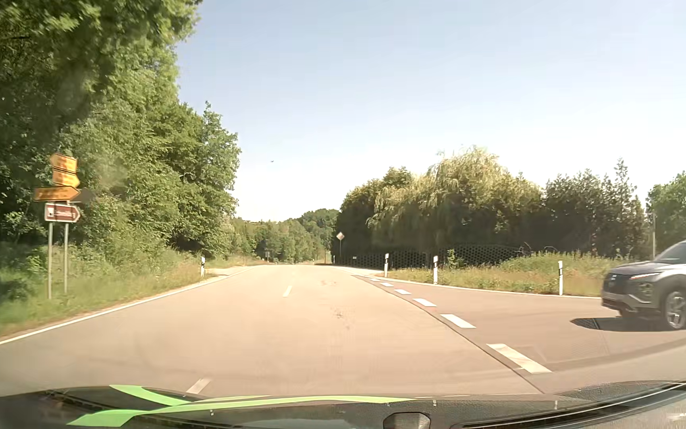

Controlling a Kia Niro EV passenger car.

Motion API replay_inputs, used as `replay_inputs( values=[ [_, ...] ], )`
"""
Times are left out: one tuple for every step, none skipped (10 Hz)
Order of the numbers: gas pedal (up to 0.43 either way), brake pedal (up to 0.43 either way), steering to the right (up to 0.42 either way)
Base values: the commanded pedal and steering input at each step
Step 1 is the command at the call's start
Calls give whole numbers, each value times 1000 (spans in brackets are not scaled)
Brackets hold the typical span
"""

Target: Follow the waypoints while adhering to traffic rules and regulations

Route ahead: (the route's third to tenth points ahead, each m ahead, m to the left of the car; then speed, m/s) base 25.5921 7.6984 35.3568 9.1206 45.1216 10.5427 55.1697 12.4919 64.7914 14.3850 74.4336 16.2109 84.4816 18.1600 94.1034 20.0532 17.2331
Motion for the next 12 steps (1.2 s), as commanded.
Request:
replay_inputs(
  values=[
    [260, 0, -38],
    [260, 0, -39],
    [268, 0, -40],
    [268, 0, -40],
    [280, 0, -40],
    [287, 0, -40],
    [287, 0, -39],
    [287, 0, -38],
    [287, 0, -36],
    [268, 0, -32],
    [260, 0, -28],
    [260, 0, -23]
  ],
)
